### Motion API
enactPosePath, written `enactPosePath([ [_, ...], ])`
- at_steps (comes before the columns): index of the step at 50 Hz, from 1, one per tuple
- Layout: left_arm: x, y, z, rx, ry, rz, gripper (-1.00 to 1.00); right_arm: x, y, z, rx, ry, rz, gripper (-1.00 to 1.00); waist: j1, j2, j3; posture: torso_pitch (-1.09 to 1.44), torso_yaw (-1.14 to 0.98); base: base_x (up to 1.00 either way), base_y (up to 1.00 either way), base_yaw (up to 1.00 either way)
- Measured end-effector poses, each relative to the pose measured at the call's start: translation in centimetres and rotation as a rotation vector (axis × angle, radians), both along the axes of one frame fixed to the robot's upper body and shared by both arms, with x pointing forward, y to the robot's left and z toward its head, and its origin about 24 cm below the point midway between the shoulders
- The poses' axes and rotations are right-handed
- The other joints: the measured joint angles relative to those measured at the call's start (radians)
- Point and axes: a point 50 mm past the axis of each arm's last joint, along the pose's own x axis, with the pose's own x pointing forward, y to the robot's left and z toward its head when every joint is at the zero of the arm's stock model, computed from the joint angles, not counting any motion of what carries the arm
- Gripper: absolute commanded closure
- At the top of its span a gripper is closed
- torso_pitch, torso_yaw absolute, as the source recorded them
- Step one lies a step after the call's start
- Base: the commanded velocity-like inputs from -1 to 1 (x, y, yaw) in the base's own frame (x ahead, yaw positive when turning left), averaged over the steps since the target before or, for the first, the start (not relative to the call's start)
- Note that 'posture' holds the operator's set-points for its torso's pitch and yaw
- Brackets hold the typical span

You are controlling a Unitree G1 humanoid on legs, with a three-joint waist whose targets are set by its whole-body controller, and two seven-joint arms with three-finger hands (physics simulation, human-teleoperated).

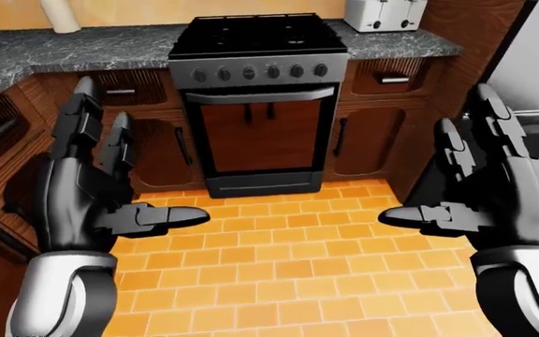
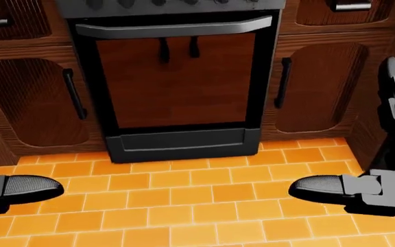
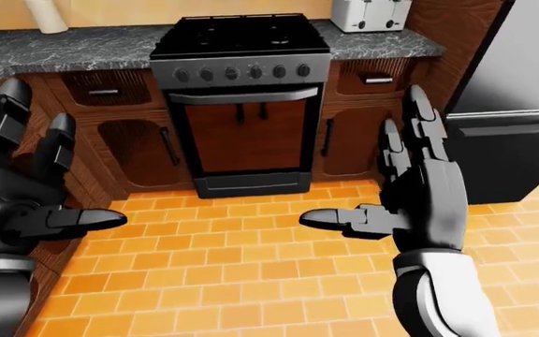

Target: Navigate to the stove.

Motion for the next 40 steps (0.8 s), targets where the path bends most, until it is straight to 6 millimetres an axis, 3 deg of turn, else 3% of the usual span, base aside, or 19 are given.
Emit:
enactPosePath([
  [3,0.1,0.0,0.0,-0.001,0.003,0.001,-1.0,0.0,0.0,0.1,-0.003,-0.005,0.003,-1.0,-0.004,0.039,-0.006,0.0,0.0,0.36,0.0,0.0],
  [5,0.2,0.4,-0.3,-0.006,0.022,0.019,-1.0,0.1,0.3,-0.1,0.005,0.008,0.022,-1.0,0.013,0.024,0.019,0.0,0.0,0.37,0.0,0.0],
  [6,0.2,0.6,-0.6,-0.009,0.037,0.032,-1.0,0.2,0.4,-0.3,0.003,0.02,0.034,-1.0,0.018,0.031,0.025,0.0,0.0,0.36,0.0,0.0],
  [8,0.2,0.8,-0.6,-0.008,0.046,0.048,-1.0,0.2,0.5,-0.3,-0.001,0.027,0.042,-1.0,0.024,0.038,0.014,0.0,0.0,0.37,0.0,0.0],
  [11,0.0,0.5,0.0,0.0,0.011,0.038,-1.0,0.0,0.3,0.1,-0.005,0.001,0.026,-1.0,0.027,0.022,-0.002,0.0,0.0,0.36,0.0,0.0],
  [15,0.0,0.4,0.2,0.004,-0.009,0.03,-1.0,-0.1,0.4,0.5,-0.005,-0.026,0.029,-1.0,0.041,-0.016,0.0,0.0,0.0,0.36,0.0,0.0],
  [18,0.1,0.5,0.3,0.002,-0.004,0.034,-1.0,0.0,0.4,0.5,-0.006,-0.019,0.035,-1.0,0.044,-0.061,-0.009,0.0,0.0,0.37,0.0,0.0],
  [20,0.2,0.3,0.0,-0.008,0.013,0.018,-1.0,0.2,0.1,0.2,-0.003,0.003,0.017,-1.0,0.026,-0.052,0.01,0.0,0.0,0.37,0.0,0.0],
  [21,0.3,0.2,-0.2,-0.009,0.028,0.007,-1.0,0.2,0.0,0.0,0.0,0.02,0.005,-1.0,0.02,-0.058,0.015,0.0,0.0,0.37,0.0,0.0],
  [23,0.4,0.1,-0.3,-0.007,0.04,-0.003,-1.0,0.3,-0.2,-0.2,0.0,0.034,-0.008,-1.0,0.012,-0.065,0.008,0.0,0.0,0.37,0.0,0.0],
  [31,-0.1,0.2,0.5,0.001,-0.026,0.01,-1.0,0.0,0.2,0.2,-0.021,-0.006,0.0,-1.0,-0.005,-0.003,-0.002,0.0,0.0,0.21,0.0,0.0],
  [32,-0.1,0.2,0.5,0.0,-0.026,0.008,-1.0,0.1,0.2,0.2,-0.023,-0.004,-0.004,-1.0,-0.005,0.015,-0.004,0.0,0.0,0.0,0.0,0.0],
  [35,0.2,0.6,-0.1,-0.01,0.018,0.023,-1.0,0.5,0.3,-0.5,-0.027,0.046,-0.001,-1.0,0.001,-0.005,0.007,0.0,0.0,0.0,0.0,0.0],
  [40,0.4,0.9,-0.3,-0.01,0.041,0.048,-1.0,0.6,0.4,-0.5,-0.059,0.049,-0.005,-1.0,0.014,0.004,0.013,0.0,0.0,0.0,0.0,0.0],
])
